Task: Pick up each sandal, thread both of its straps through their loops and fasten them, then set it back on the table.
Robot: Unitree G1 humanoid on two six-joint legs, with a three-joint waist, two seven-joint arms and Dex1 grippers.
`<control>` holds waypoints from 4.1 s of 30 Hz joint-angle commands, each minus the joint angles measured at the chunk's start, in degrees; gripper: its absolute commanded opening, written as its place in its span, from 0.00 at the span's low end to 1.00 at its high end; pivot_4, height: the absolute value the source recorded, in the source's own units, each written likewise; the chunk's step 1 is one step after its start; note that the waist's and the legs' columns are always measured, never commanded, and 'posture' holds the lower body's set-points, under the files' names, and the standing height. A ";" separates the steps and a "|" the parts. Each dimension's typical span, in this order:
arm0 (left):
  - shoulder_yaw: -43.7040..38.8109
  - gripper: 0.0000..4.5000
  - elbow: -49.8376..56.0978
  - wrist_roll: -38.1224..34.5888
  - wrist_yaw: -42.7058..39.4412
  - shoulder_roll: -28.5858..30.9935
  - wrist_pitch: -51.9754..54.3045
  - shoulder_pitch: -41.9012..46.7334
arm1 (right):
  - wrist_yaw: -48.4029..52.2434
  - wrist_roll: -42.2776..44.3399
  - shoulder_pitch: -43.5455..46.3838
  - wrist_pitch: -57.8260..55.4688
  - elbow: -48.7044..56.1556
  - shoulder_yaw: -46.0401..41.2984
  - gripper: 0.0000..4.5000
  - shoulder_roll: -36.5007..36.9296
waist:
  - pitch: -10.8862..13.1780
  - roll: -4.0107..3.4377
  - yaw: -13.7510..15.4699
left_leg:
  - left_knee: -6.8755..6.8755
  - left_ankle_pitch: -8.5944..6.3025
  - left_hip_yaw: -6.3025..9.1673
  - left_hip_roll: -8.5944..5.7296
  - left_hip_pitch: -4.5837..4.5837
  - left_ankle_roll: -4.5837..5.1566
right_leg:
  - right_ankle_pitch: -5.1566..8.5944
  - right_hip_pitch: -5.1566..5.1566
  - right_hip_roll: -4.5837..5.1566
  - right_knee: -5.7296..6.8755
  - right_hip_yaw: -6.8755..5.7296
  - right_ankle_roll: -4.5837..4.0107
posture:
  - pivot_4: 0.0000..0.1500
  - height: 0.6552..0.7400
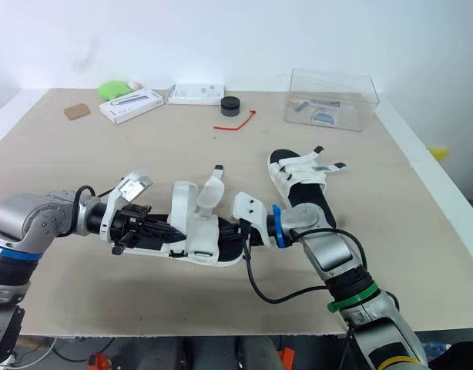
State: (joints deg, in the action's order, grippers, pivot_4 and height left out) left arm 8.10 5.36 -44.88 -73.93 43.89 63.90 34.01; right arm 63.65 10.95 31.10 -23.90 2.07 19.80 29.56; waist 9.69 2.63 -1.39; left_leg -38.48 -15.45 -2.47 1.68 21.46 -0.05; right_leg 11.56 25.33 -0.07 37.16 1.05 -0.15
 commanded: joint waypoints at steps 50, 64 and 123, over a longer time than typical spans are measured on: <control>-1.06 0.00 5.23 1.12 3.99 -1.21 -5.69 -5.01 | 1.15 -1.08 0.73 1.08 -1.55 0.05 0.00 1.23 | 0.00 0.00 0.05 | -0.03 0.01 0.07 -0.03 0.03 0.00 | 0.00 -0.03 0.14 0.01 -0.07 0.04 | 1.00 1.00; -2.79 0.72 14.99 0.47 1.11 7.34 -7.24 -8.69 | 1.67 -1.08 1.57 1.49 -2.47 0.59 0.00 0.77 | 0.00 -0.01 0.02 | -0.02 0.01 0.06 0.00 0.00 0.00 | 0.01 -0.02 0.10 0.01 -0.06 0.02 | 1.00 1.00; -10.59 0.00 31.62 -13.60 21.83 4.95 -5.09 -39.18 | 2.97 -1.68 0.85 2.51 -2.68 1.36 0.00 0.93 | -0.01 0.00 0.15 | 0.04 0.01 0.08 0.00 -0.13 0.00 | 0.08 -0.10 0.25 0.02 -0.13 -0.06 | 1.00 1.00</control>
State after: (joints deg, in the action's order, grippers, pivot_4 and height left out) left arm -1.14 34.77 -57.31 -51.63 48.36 59.78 -4.72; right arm 66.16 10.25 32.40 -20.86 -0.90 20.21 30.13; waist 9.68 2.63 -1.23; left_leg -38.44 -15.44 -2.40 1.67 21.32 -0.05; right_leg 11.64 25.23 0.18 37.19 0.93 -0.21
